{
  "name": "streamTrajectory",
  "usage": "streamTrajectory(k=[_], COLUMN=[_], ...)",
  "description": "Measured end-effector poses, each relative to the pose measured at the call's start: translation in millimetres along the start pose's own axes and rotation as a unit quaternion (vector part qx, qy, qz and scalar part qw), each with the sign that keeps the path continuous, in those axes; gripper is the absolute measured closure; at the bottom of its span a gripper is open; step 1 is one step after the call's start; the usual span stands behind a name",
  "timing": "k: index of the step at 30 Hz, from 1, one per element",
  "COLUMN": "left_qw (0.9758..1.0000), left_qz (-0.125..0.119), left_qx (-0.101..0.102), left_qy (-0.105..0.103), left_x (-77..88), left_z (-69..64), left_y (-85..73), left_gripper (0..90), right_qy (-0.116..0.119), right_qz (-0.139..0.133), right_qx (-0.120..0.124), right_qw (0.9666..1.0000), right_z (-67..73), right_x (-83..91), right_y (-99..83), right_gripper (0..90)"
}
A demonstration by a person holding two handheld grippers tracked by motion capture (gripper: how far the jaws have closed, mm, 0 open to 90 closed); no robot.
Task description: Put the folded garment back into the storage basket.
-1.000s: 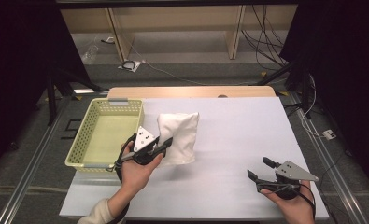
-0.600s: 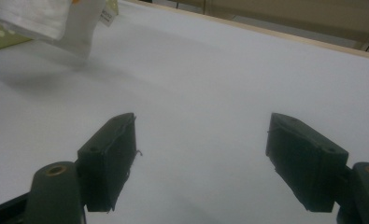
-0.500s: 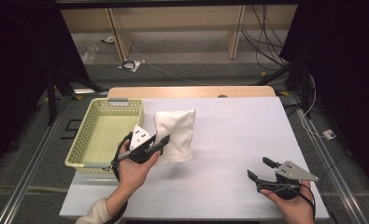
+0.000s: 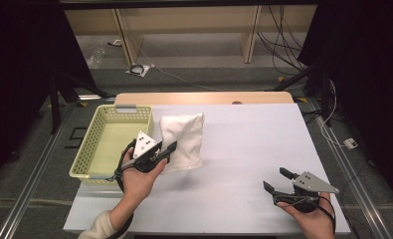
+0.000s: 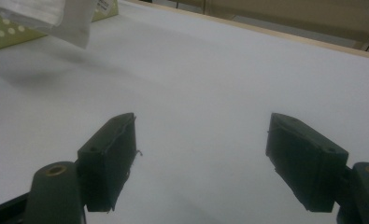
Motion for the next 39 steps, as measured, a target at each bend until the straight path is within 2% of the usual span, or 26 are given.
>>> streamTrajectory(k=[39], left_qw=[0.9995], left_qz=[-0.018], left_qx=[0.009], left_qy=[0.023], left_x=[10.2], left_z=[20.1], left_y=[11.0], left_gripper=[69.5], right_qy=[-0.001], right_qz=[0.001], right_qx=[0.0], right_qw=[1.0], right_z=[-0.2], right_x=[0.1], right_y=[-0.3], right_gripper=[25.3])
Point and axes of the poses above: each handheld gripper's, and its own axes: x roughly backward along the jaws, y roughly out of its top, z roughly to its left, the point moved 9 cm from there along -x, roughly forward along the jaws, and after that the axes turned 1 degree about x, right-handed, at the moved point
